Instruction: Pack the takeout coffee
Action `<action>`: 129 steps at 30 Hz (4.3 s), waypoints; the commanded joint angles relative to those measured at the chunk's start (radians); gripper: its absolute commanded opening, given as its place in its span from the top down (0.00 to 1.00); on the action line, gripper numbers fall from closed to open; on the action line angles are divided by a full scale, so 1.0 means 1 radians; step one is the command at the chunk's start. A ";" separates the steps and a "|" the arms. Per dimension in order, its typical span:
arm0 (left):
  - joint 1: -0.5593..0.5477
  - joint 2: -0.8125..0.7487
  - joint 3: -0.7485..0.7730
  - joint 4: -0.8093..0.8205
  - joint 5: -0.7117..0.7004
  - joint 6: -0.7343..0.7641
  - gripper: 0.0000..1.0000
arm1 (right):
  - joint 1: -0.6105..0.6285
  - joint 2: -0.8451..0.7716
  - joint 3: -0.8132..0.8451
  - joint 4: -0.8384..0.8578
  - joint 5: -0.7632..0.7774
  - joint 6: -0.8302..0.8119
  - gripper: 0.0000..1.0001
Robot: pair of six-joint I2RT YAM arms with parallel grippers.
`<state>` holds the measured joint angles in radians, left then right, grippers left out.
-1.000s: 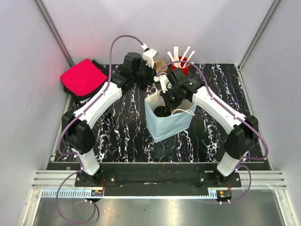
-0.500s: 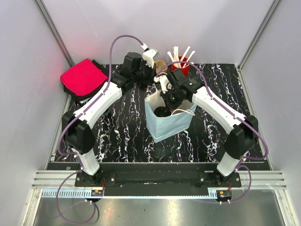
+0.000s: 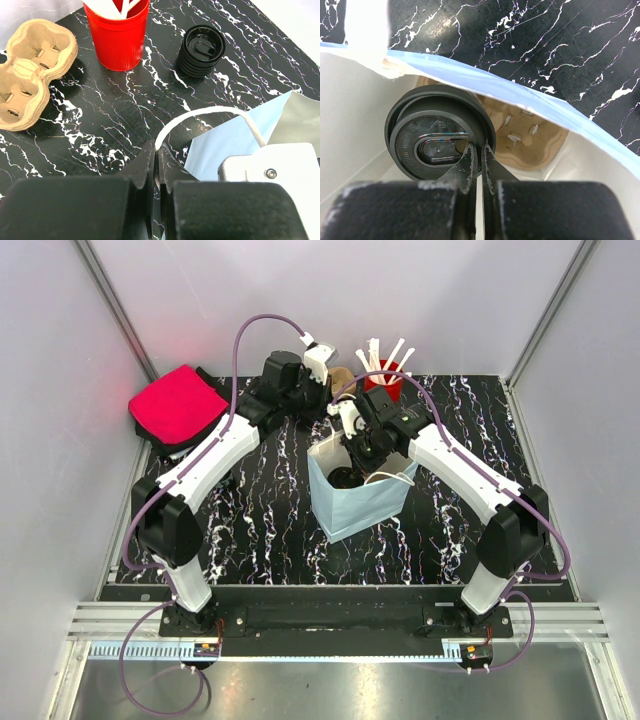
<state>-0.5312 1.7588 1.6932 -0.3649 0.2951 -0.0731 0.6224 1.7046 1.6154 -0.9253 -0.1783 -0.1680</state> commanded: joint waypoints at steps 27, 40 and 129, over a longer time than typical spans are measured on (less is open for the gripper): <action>-0.004 -0.007 0.046 0.029 0.007 -0.004 1.00 | 0.013 -0.022 -0.023 0.028 -0.023 -0.001 1.00; -0.004 -0.012 0.040 0.029 0.010 -0.004 1.00 | 0.013 -0.002 -0.017 0.034 -0.018 -0.001 0.97; -0.078 0.036 0.108 -0.035 0.125 0.134 1.00 | -0.748 -0.192 0.167 0.206 -0.219 0.008 0.07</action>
<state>-0.5915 1.7683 1.7218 -0.3946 0.3763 0.0181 -0.1097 1.4967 1.7927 -0.7925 -0.3691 -0.2028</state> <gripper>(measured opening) 0.034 0.947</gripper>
